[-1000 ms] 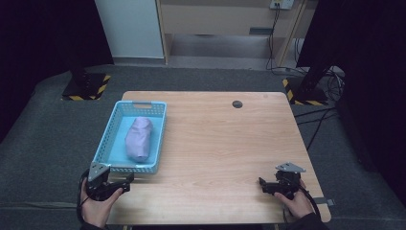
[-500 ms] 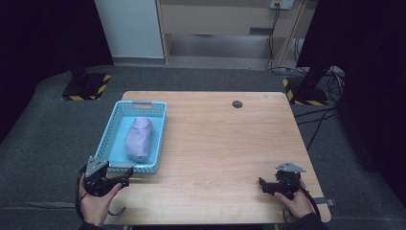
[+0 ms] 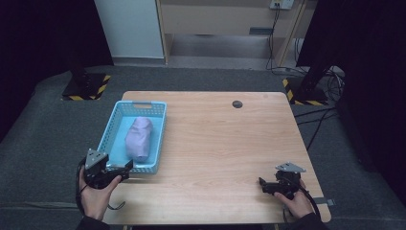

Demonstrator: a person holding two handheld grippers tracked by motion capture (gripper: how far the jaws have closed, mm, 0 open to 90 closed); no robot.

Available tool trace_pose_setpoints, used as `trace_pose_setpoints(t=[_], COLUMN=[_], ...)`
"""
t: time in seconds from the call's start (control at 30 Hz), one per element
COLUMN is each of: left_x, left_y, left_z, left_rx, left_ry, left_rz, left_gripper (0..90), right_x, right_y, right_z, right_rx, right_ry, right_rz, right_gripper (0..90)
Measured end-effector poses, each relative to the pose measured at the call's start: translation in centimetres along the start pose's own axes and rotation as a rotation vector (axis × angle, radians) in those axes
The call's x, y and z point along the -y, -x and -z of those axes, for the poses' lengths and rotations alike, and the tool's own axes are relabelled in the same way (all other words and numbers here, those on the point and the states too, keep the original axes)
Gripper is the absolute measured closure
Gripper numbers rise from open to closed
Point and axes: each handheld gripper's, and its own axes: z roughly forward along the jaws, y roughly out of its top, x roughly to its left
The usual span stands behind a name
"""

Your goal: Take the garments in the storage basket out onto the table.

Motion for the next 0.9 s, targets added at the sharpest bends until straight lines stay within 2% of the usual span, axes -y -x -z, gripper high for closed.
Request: trace_pose_setpoints(t=[0.9], left_x=[-2.9], left_y=[0.3], left_z=[-3.0], left_rx=[-0.017], left_ry=[-0.019], left_rz=[0.000], left_gripper=[4.1], right_x=[0.0], right_y=[0.0], right_z=[0.0], right_rx=[0.000], right_ry=[0.000], right_rz=[0.000], right_gripper=[0.5])
